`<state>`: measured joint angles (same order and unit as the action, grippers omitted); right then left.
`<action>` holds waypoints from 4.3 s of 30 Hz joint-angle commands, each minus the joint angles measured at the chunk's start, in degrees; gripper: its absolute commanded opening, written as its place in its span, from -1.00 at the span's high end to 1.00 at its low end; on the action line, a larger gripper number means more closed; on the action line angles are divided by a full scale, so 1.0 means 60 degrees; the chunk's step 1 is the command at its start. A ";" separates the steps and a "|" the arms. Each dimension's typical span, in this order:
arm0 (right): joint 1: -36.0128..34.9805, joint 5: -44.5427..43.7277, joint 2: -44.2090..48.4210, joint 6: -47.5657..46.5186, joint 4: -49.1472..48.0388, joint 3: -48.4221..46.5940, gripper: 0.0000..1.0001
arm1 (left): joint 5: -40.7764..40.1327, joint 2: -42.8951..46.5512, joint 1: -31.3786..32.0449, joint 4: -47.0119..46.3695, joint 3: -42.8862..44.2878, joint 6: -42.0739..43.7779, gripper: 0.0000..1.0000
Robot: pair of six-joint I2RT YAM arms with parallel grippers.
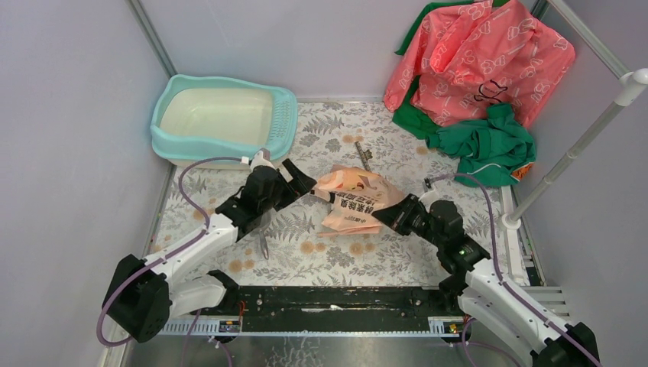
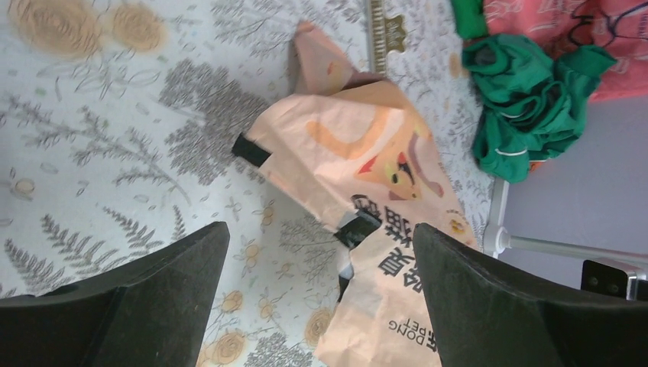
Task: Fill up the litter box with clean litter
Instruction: Open the cat litter bag at the center of the board.
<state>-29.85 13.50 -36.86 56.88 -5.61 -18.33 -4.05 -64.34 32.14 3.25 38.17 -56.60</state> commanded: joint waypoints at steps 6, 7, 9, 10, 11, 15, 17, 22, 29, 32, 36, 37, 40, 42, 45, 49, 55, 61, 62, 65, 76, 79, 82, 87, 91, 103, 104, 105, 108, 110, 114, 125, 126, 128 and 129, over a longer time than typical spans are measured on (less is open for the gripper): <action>-0.0035 0.0985 0.0134 0.2414 -0.2995 0.1090 0.97 | 0.0138 -0.0571 -0.0025 -0.1976 -0.1092 -0.1725 -0.98; -0.0035 0.0995 0.0200 0.2509 -0.3036 0.1143 0.96 | 0.0222 -0.0674 -0.0028 -0.2324 -0.1168 -0.1904 -0.98; 0.0004 0.1037 0.0339 0.2787 -0.3220 0.1311 0.97 | 0.0419 -0.0896 -0.0025 -0.3284 -0.1347 -0.2278 -0.97; 0.0021 0.1045 0.0403 0.2902 -0.3256 0.1375 0.98 | 0.0439 -0.1020 -0.0027 -0.3643 -0.1420 -0.2499 -0.97; 0.0037 0.1039 0.0458 0.3013 -0.3317 0.1459 0.98 | 0.0441 -0.1168 -0.0012 -0.3965 -0.1511 -0.2729 -0.97; 0.0081 0.1074 0.0547 0.3350 -0.3590 0.1743 0.99 | 0.0413 -0.1931 0.0010 -0.4956 -0.1552 -0.3267 -0.97; 0.0103 0.1122 0.0527 0.3555 -0.3831 0.1896 1.00 | 0.0399 -0.2306 0.0026 -0.5319 -0.1530 -0.3460 -0.97; 0.0126 0.1185 0.0525 0.3763 -0.4092 0.2024 1.00 | -0.0057 -0.2829 0.0180 -0.5702 -0.1570 -0.3906 -0.97; 0.0176 0.1228 0.0705 0.3951 -0.4116 0.2093 1.00 | -0.0547 -0.3233 0.0306 -0.7286 -0.2237 -0.4682 -0.97; 0.0211 0.1306 0.0722 0.4001 -0.4136 0.2117 1.00 | -0.0591 -0.3408 0.0322 -0.7880 -0.2371 -0.4867 -0.97; 0.0263 0.1389 0.0724 0.4008 -0.4143 0.2168 1.00 | -0.0753 -0.3442 0.0405 -0.8136 -0.2411 -0.4968 -0.97; 0.0265 0.1408 0.0737 0.4023 -0.4168 0.2198 1.00 | -0.0829 -0.3442 0.0434 -0.8229 -0.2452 -0.5003 -0.97; 0.0289 0.1455 0.0771 0.4063 -0.4195 0.2280 1.00 | -0.1079 -0.3426 0.0506 -0.8438 -0.2506 -0.5083 -0.97; 0.0292 0.1510 0.0793 0.4084 -0.4200 0.2313 1.00 | -0.1264 -0.3435 0.0538 -0.8422 -0.2461 -0.5063 -0.96; 0.0301 0.1526 0.0879 0.4086 -0.4128 0.2302 1.00 | -0.1371 -0.3422 0.0574 -0.8425 -0.2380 -0.4959 -0.89; 0.0330 0.1539 0.0925 0.4010 -0.3987 0.2244 1.00 | -0.1697 -0.2991 0.0709 -0.8000 -0.2412 -0.4849 -0.87; 0.0332 0.1409 0.1278 0.3383 -0.2968 0.1914 0.98 | -0.2316 -0.2103 0.0895 -0.7309 -0.2416 -0.4406 -0.72; 0.0331 0.1190 0.1595 0.2869 -0.2126 0.1628 0.93 | -0.2226 -0.2096 0.0980 -0.7303 -0.2151 -0.3962 -0.31; 0.0331 0.1185 0.1591 0.2837 -0.2085 0.1627 0.92 | -0.2155 -0.2203 0.0985 -0.7438 -0.2130 -0.3944 -0.25; 0.0331 0.1187 0.1600 0.2711 -0.1938 0.1583 0.91 | -0.1910 -0.2515 0.0983 -0.7811 -0.2090 -0.3928 -0.08; 0.0331 0.0905 0.1741 0.0973 0.0265 0.0282 0.75 | -0.1361 -0.2319 0.0986 -0.6192 -0.1048 -0.2946 0.32; 0.0329 0.0857 0.1447 0.0060 0.1198 -0.0530 0.59 | -0.1293 -0.2235 0.0996 -0.4994 -0.0334 -0.2383 0.35; 0.0331 0.0978 0.0911 -0.1183 0.2101 -0.1594 0.27 | -0.1218 -0.2305 0.1027 -0.3777 0.0573 -0.1727 0.35; 0.0326 0.0801 -0.0149 -0.3370 0.4199 -0.3565 -0.07 | -0.1277 -0.2371 0.1088 -0.2384 0.1406 -0.0973 0.35; 0.0320 0.0564 -0.0746 -0.4557 0.5393 -0.4764 -0.15 | -0.1076 -0.2547 0.1077 -0.2032 0.1756 -0.0697 0.34; 0.0323 0.2297 -0.1287 -0.5602 0.6871 -0.6574 -0.20 | -0.0585 -0.3133 0.1081 -0.1824 0.2184 -0.0293 0.35; 0.0317 0.2036 -0.1342 -0.5753 0.6992 -0.6623 -0.19 | -0.0549 -0.3147 0.1086 -0.1791 0.2234 -0.0253 0.35; 0.0316 0.1591 -0.1448 -0.5946 0.7161 -0.6714 -0.17 | -0.0505 -0.3169 0.1081 -0.1723 0.2300 -0.0206 0.35; 0.0295 0.0583 -0.1712 -0.6479 0.7112 -0.6694 -0.09 | -0.0366 -0.3208 0.1086 -0.1405 0.2577 0.0009 0.35; 0.0229 -0.0042 -0.1919 -0.6739 0.6864 -0.6566 -0.03 | -0.0274 -0.3206 0.1086 -0.1141 0.2750 0.0171 0.32; 0.0009 -0.0965 -0.2244 -0.7018 0.6217 -0.6424 0.08 | -0.0224 -0.3098 0.1076 -0.0586 0.2952 0.0416 0.27; -0.2193 -0.3632 -0.4139 -0.7824 0.5223 -0.7199 0.13 | 0.0213 -0.3147 0.1075 0.0205 0.3384 0.0861 0.22; -0.2411 -0.3907 -0.4310 -0.7926 0.5077 -0.7230 0.14 | 0.0257 -0.3167 0.1072 0.0217 0.3411 0.0874 0.22; -0.2776 -0.4477 -0.4584 -0.8114 0.4688 -0.7218 0.16 | 0.0340 -0.3214 0.1070 0.0204 0.3430 0.0880 0.22; -0.2914 -0.4674 -0.4693 -0.8217 0.4476 -0.7194 0.16 | 0.0403 -0.3253 0.1073 0.0180 0.3448 0.0879 0.23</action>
<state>-43.88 -5.13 -63.11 11.44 27.88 -59.05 -4.93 -83.11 38.00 5.87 56.53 -52.73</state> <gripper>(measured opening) 0.426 0.390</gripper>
